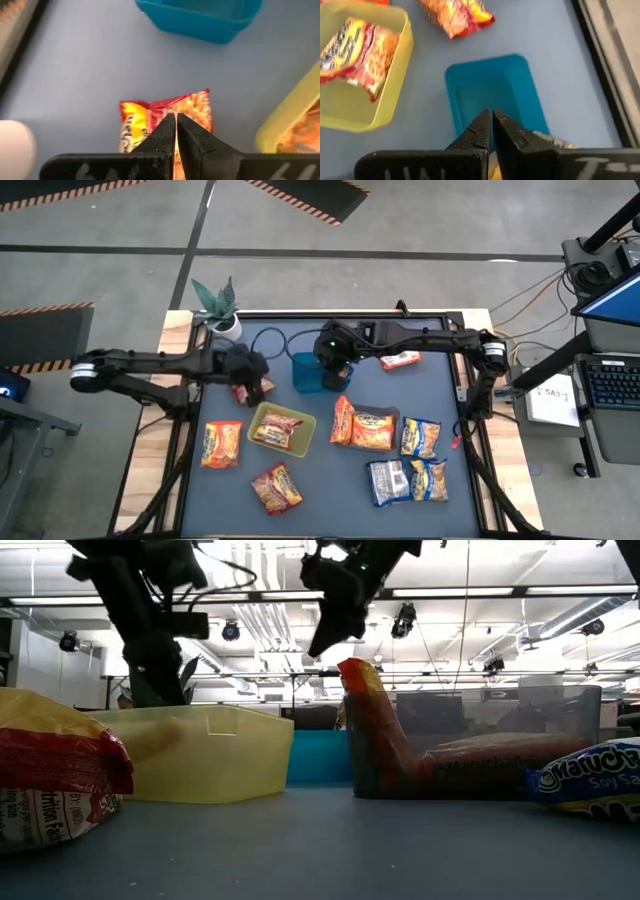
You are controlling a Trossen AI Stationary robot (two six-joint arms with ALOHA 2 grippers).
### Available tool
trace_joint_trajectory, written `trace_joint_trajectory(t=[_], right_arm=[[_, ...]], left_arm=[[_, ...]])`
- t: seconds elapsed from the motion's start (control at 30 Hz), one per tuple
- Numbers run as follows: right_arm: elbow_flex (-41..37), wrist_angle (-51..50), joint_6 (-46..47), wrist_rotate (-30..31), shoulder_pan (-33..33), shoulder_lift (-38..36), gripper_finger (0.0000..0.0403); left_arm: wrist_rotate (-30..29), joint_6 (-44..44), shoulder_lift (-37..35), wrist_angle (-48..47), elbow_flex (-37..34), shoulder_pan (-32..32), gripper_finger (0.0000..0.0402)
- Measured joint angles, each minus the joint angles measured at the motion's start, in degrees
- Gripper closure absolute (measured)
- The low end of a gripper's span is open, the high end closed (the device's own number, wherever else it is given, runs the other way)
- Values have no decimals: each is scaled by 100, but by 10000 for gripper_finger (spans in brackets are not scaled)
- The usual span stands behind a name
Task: Sort Maruchan noodles
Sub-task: Put the red noodle pack into the yellow bin
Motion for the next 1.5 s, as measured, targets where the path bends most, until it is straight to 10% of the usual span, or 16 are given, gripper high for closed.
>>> trace_joint_trajectory(t=[0.27,0.7,1.33,1.5], right_arm=[[-1374,577,212,-1,47,-871,394],[-3679,3406,-510,1,-76,-2769,394],[-4317,3421,-979,-1,-232,-3719,394],[-4317,3424,-1031,3,-234,-3710,394]], left_arm=[[1300,27,156,77,121,912,382],[1336,790,464,-57,125,996,194],[1295,1081,1289,4,122,1002,217],[535,963,1377,-40,122,1043,217]])
